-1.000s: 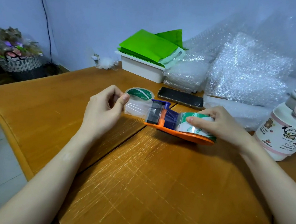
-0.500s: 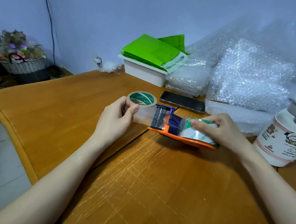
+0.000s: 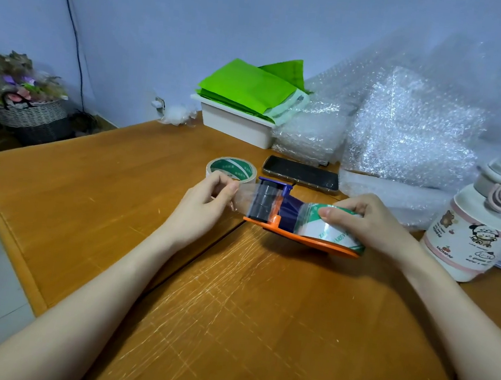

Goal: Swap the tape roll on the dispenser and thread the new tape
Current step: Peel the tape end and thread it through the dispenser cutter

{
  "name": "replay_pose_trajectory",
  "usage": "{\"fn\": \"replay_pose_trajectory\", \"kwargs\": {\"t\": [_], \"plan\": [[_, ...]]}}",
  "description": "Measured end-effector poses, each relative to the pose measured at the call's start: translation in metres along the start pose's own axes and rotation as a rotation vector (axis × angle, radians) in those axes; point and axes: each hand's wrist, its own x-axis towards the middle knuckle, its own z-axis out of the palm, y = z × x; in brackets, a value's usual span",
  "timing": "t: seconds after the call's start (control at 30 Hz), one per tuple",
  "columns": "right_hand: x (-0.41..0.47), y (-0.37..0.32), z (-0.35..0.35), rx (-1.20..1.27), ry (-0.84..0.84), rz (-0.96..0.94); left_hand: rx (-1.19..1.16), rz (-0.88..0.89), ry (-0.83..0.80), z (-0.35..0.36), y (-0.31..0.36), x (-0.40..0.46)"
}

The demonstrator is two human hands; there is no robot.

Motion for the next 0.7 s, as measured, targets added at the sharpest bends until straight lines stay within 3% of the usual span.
{"fn": "replay_pose_trajectory", "kwargs": {"t": [0.1,0.3,0.47,0.7], "plan": [[0.001,-0.004,-0.001,-0.044,-0.053,-0.016,-0.254,-0.066,-0.021,-0.002,0.005,0.000],[-0.001,-0.014,-0.006,-0.064,-0.160,0.032,-0.159,-0.073,-0.052,0.003,0.003,0.001],[-0.003,-0.018,-0.009,-0.073,-0.193,0.037,-0.271,-0.130,-0.179,0.008,0.006,-0.001],[-0.003,-0.023,-0.009,-0.102,-0.219,0.090,-0.451,-0.084,-0.228,0.001,0.009,-0.002]]}}
